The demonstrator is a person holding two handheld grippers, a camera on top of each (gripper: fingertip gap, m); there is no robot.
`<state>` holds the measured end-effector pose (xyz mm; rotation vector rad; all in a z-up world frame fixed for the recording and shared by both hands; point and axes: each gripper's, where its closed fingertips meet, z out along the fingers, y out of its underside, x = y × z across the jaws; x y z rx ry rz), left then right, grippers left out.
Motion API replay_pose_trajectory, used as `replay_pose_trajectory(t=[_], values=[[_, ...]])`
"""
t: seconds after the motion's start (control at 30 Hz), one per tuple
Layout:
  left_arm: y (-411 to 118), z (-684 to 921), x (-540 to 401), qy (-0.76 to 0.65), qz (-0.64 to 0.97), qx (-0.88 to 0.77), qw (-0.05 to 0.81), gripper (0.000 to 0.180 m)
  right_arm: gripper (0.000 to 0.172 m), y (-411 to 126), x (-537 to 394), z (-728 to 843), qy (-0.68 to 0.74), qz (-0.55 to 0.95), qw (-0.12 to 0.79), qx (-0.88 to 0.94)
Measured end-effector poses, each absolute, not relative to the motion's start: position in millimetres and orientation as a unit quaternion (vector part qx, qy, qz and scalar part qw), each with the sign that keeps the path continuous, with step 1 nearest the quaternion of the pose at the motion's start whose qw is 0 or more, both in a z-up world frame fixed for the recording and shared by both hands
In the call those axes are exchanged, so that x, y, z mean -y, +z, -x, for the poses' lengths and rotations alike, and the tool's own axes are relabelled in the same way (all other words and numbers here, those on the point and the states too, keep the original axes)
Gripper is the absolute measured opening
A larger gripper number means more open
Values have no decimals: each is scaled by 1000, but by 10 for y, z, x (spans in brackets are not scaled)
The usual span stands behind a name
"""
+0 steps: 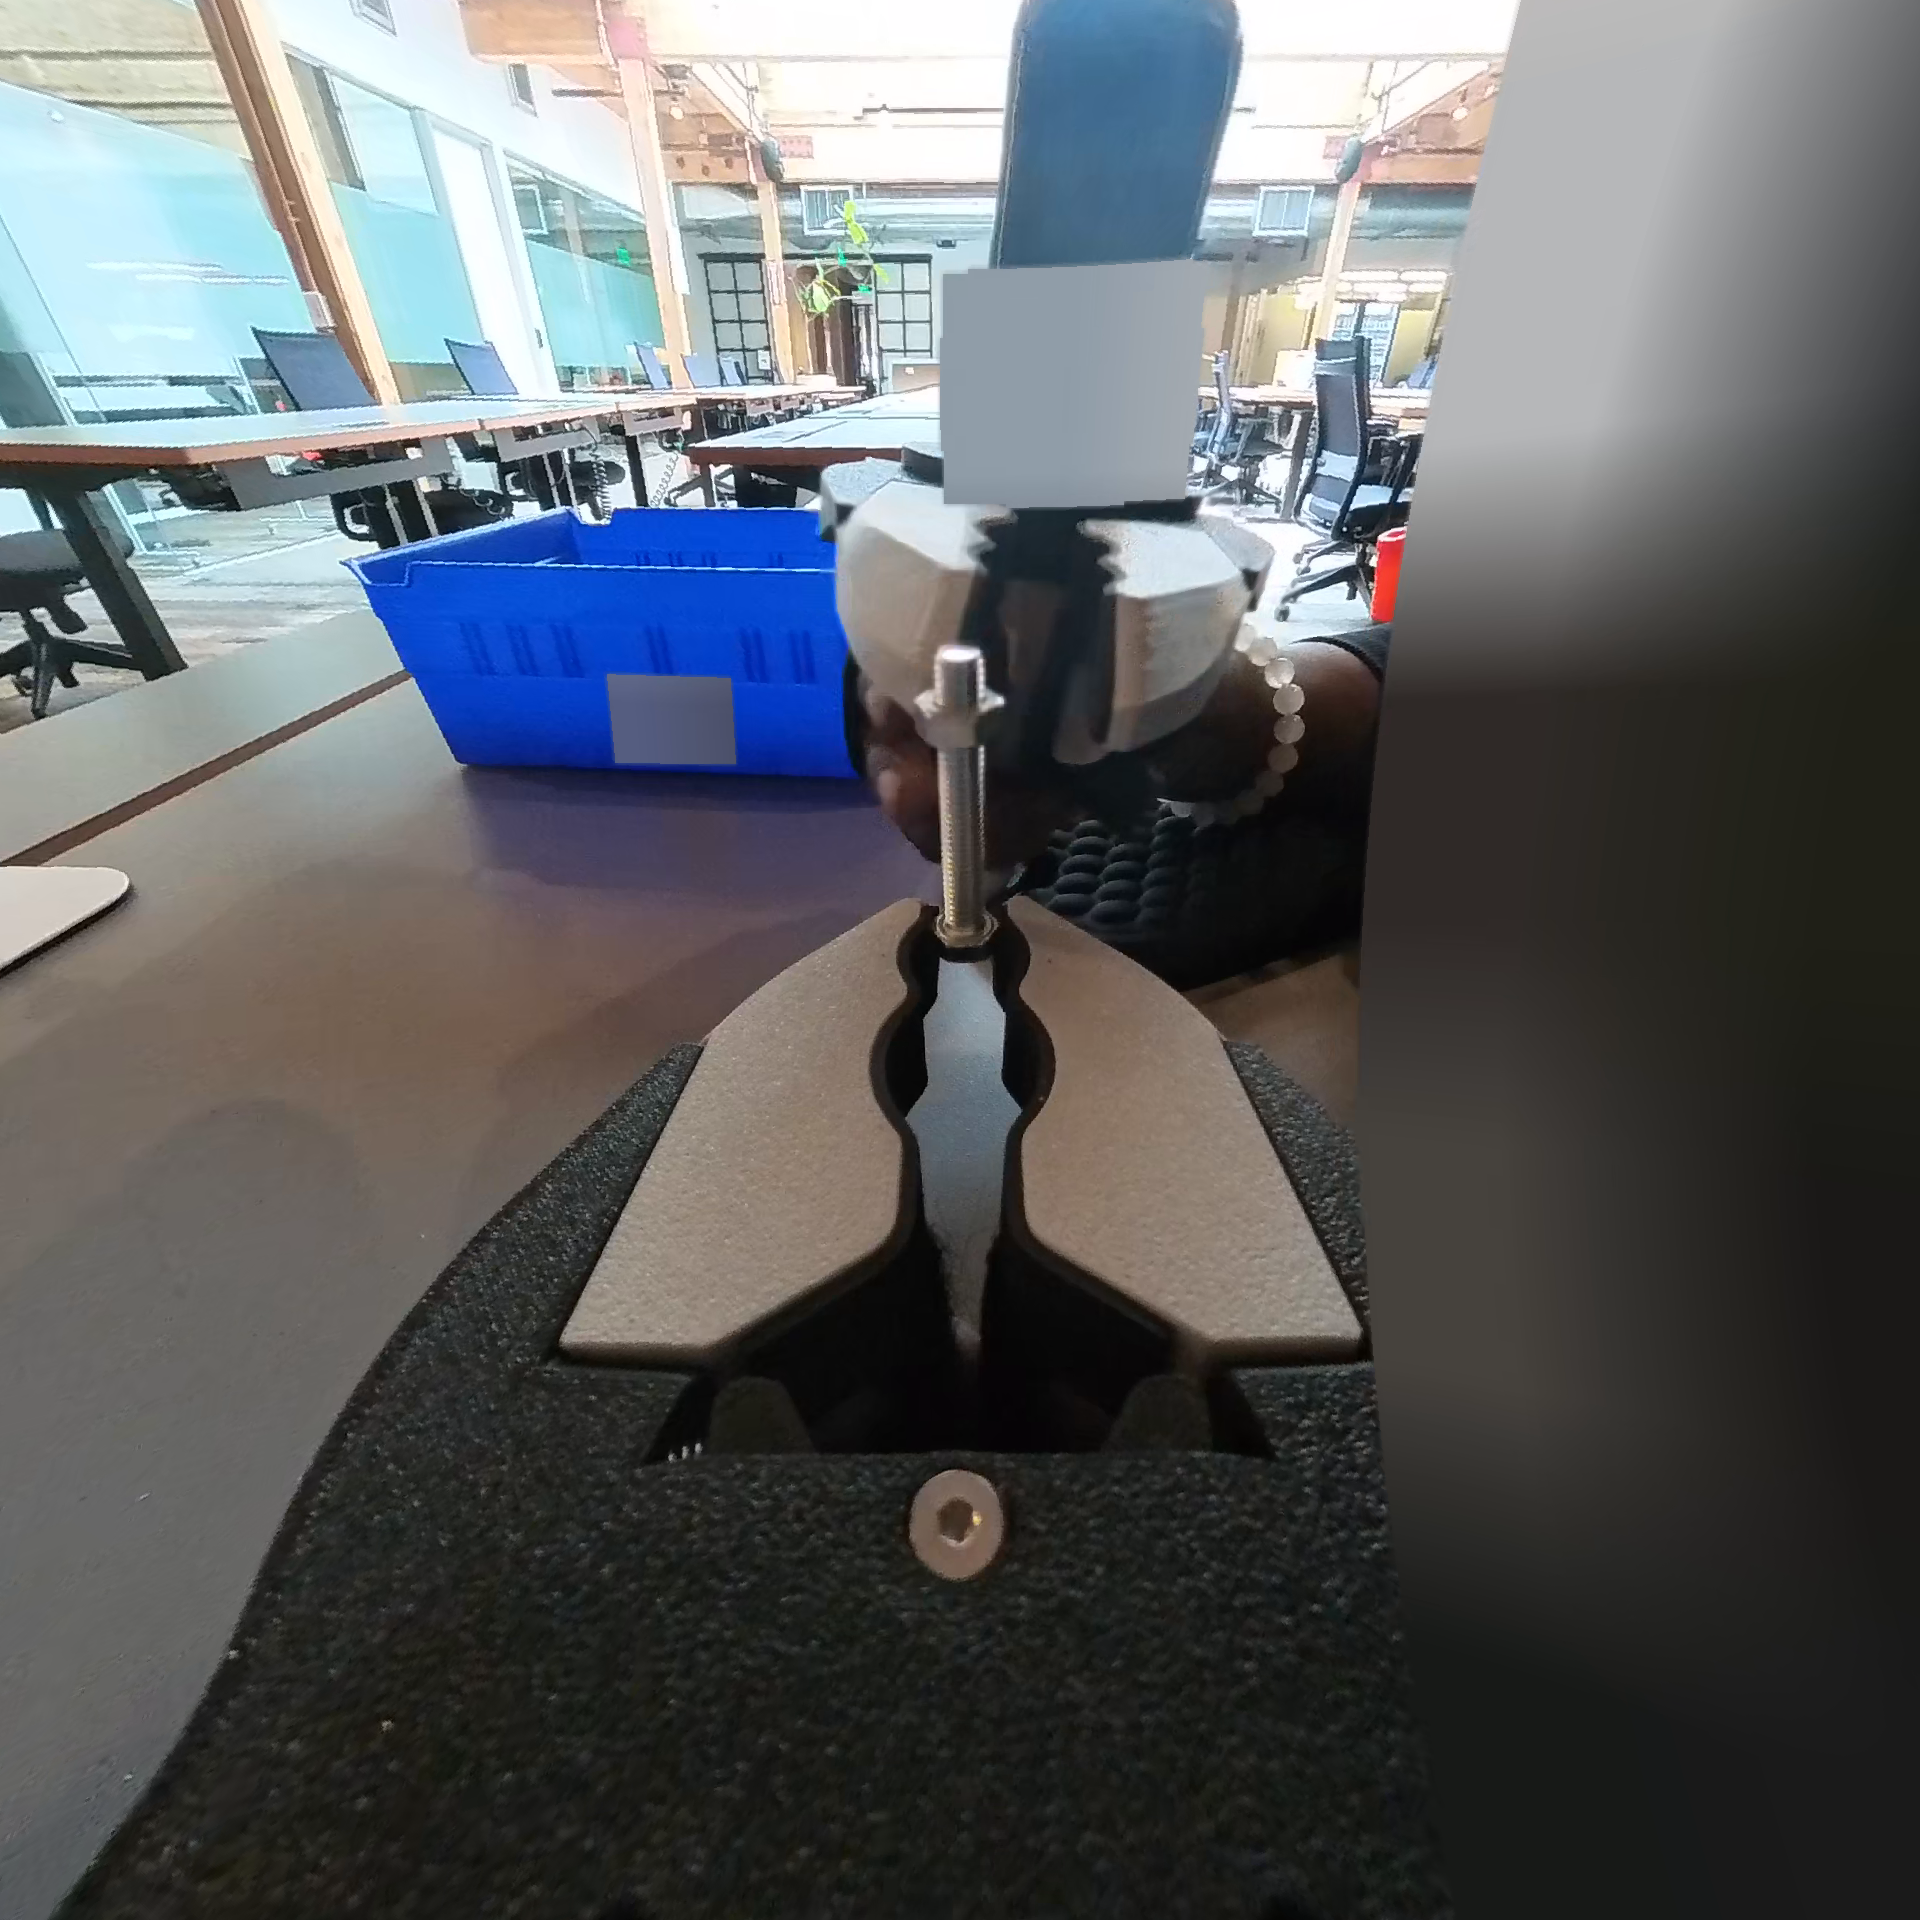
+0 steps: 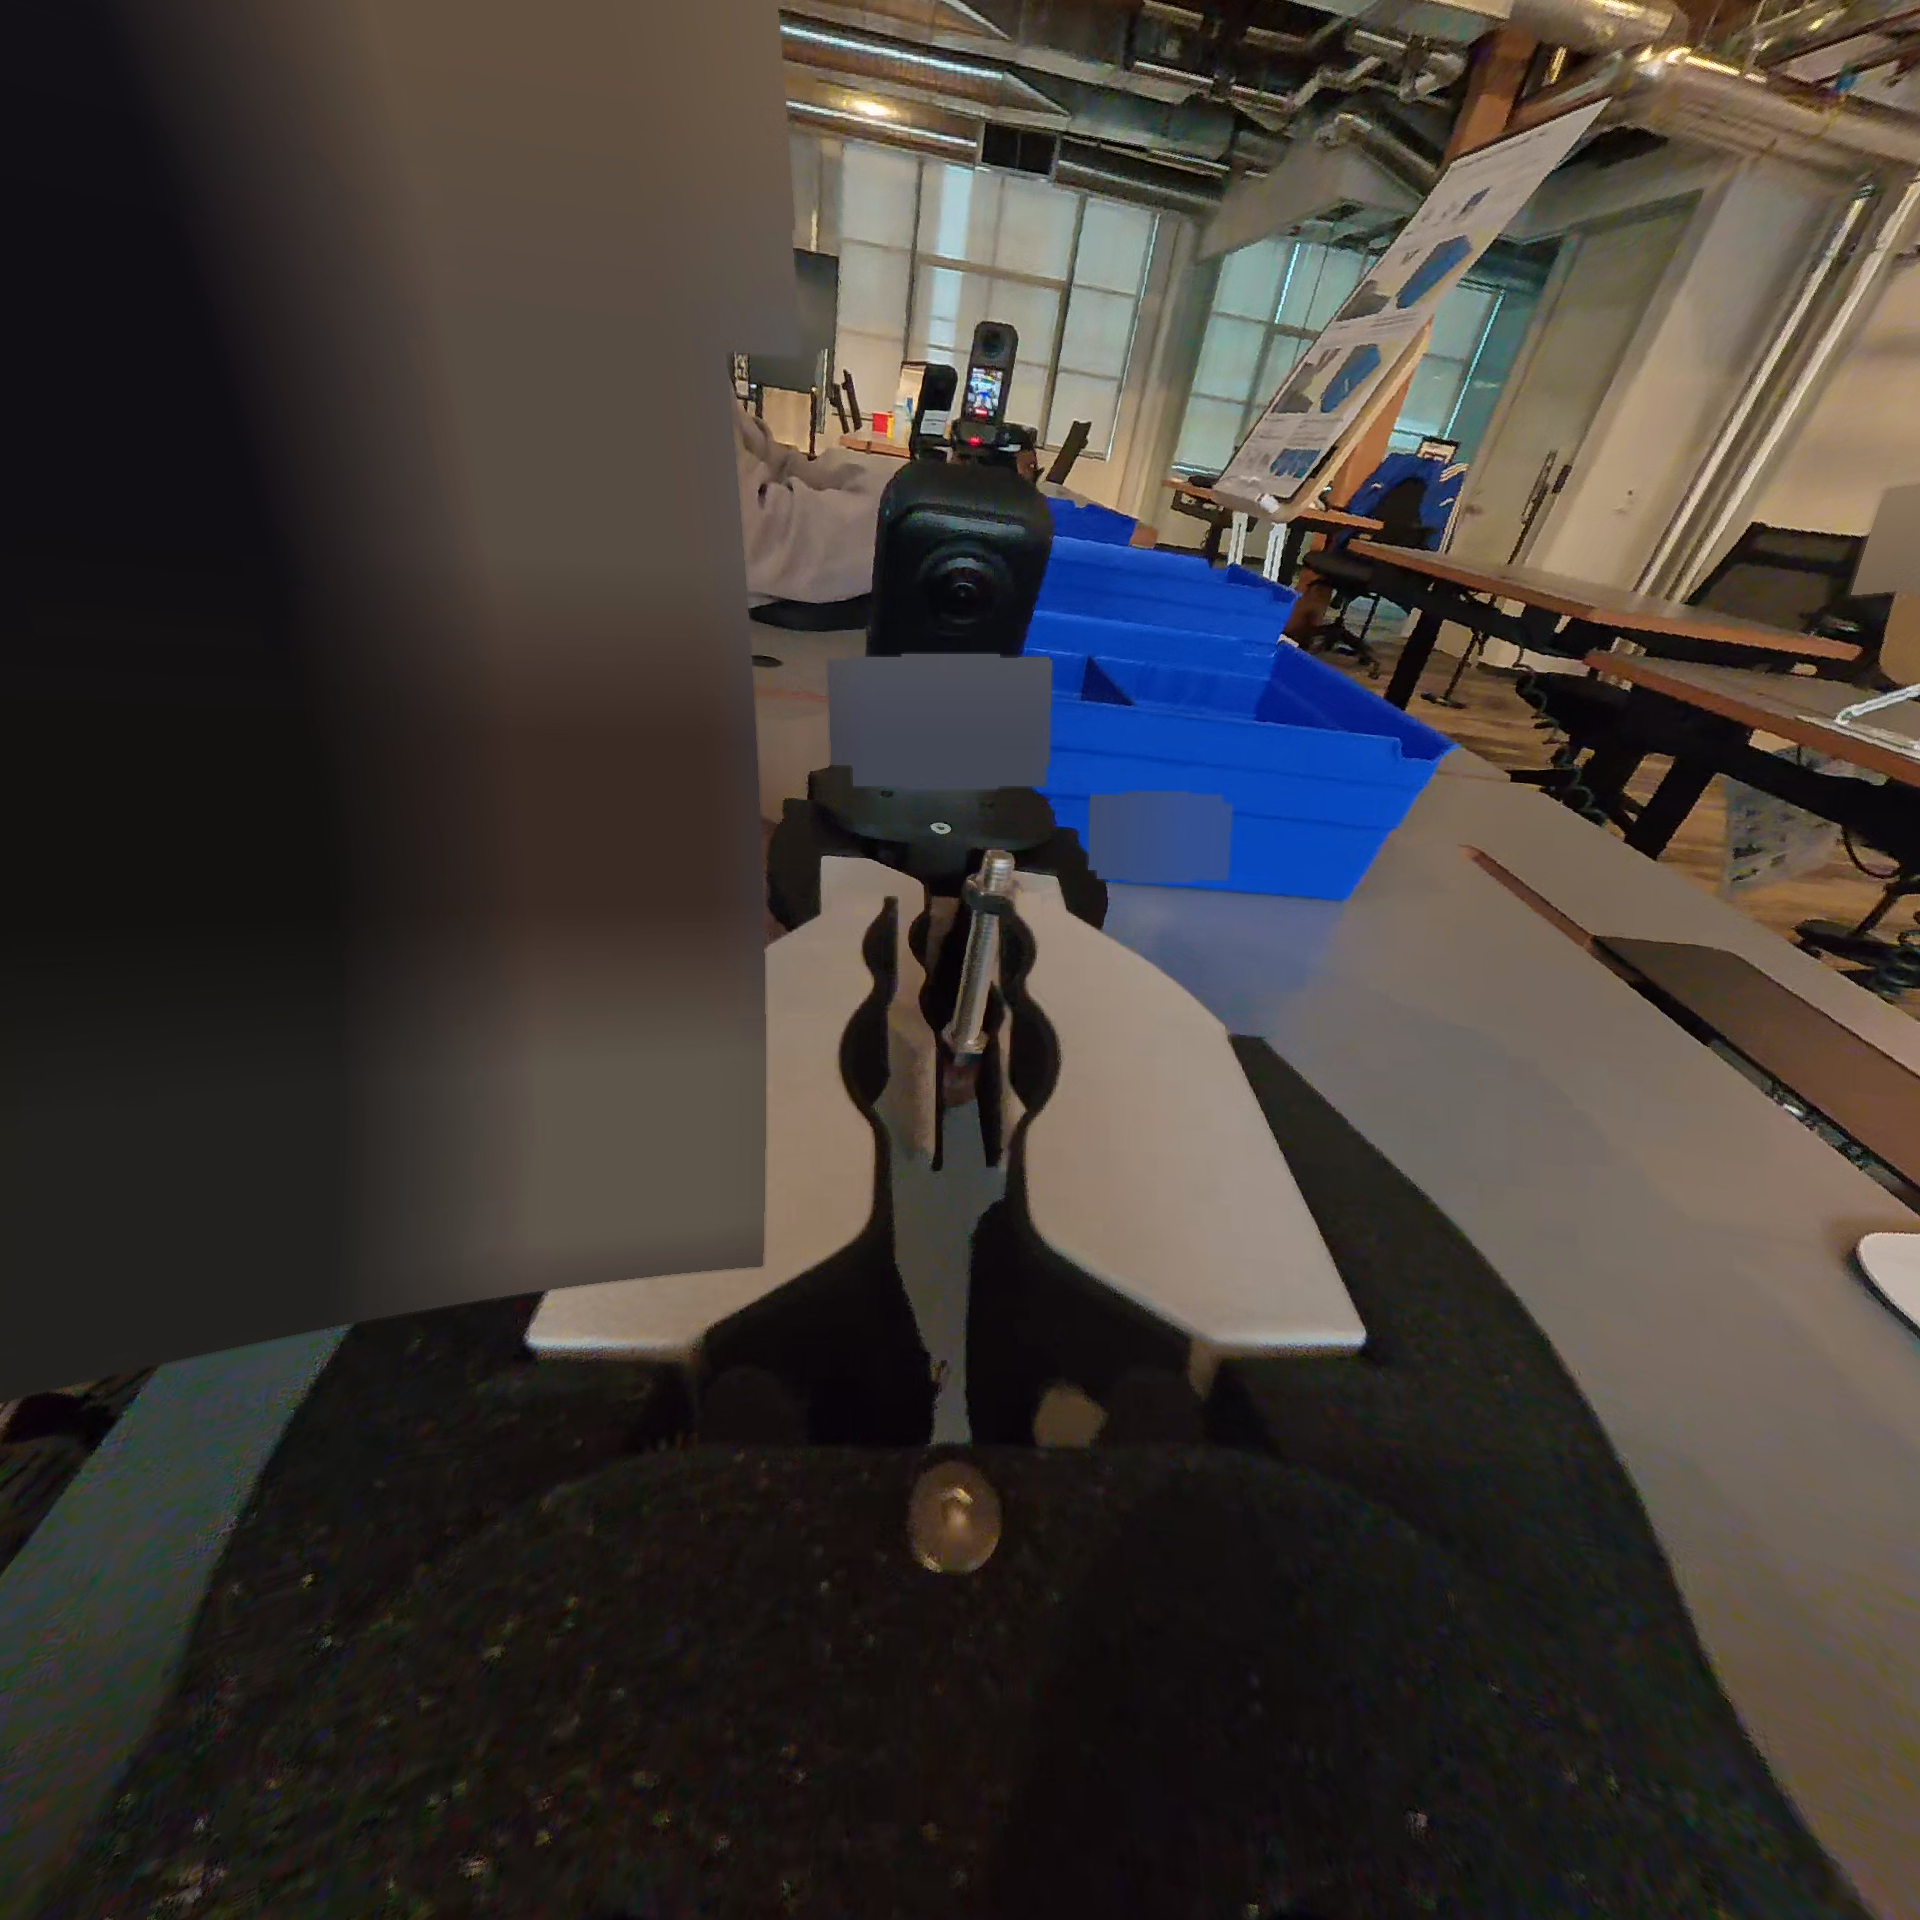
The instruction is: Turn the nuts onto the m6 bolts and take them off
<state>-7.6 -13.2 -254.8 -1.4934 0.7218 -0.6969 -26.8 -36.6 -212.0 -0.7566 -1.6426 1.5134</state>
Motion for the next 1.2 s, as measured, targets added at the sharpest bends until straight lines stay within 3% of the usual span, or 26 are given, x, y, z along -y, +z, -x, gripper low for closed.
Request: replay_pose_trajectory(t=[0.3, 0.47, 0.53, 0.97, 1.1, 1.2], values=[[-2545, 79, 131, -304, 650, -313, 623, 10, 7, -2086, 387, 236, 596, 283, 388, 644], [-2547, 75, 133, -304, 650, -315, 622, 10, 39, -2067, 294, 286, 601, 305, 396, 624], [-2549, 74, 133, -303, 650, -315, 622, 10, 44, -2109, 332, 300, 595, 306, 389, 634], [-2549, 78, 128, -303, 651, -313, 622, 10, 11, -2138, 411, 244, 592, 286, 374, 653], [-2547, 83, 127, -304, 650, -312, 622, 9, 9, -2141, 445, 228, 590, 276, 376, 659], [-2549, 81, 128, -303, 651, -313, 622, 10, 17, -2057, 355, 229, 602, 284, 392, 634]])
